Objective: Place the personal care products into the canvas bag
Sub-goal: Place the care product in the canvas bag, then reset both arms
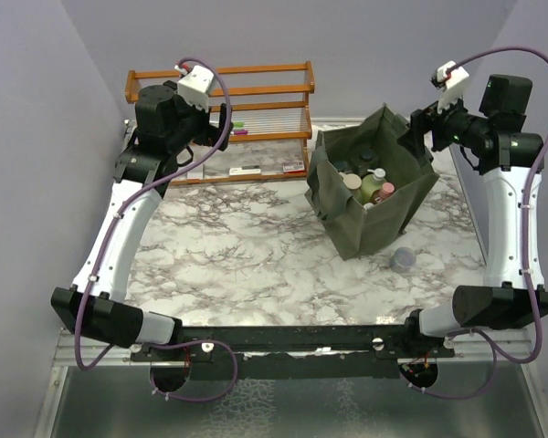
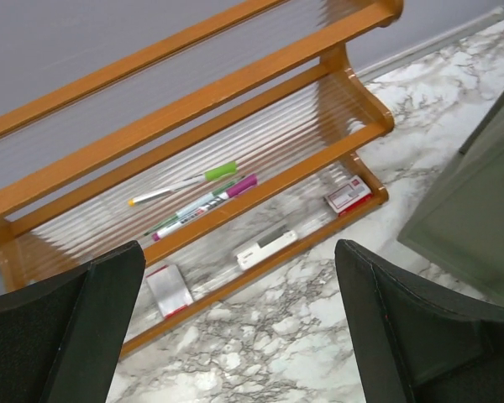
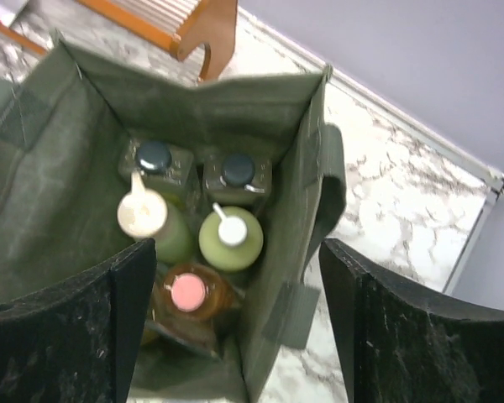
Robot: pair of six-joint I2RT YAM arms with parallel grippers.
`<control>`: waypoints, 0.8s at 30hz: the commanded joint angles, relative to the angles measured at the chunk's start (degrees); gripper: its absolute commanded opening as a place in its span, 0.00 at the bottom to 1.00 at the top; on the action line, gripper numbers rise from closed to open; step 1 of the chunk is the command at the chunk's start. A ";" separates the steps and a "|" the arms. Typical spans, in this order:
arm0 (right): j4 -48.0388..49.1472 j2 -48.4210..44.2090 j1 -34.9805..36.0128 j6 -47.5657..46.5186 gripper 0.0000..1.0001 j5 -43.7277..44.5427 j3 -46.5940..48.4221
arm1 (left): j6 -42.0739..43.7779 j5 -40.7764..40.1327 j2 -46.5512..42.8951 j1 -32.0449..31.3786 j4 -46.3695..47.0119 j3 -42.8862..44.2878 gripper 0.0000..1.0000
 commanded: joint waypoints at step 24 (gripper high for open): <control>25.67 -1.18 8.26 12.16 1.00 20.27 -7.11 | 5.17 -2.11 -15.55 6.75 6.72 -17.31 0.99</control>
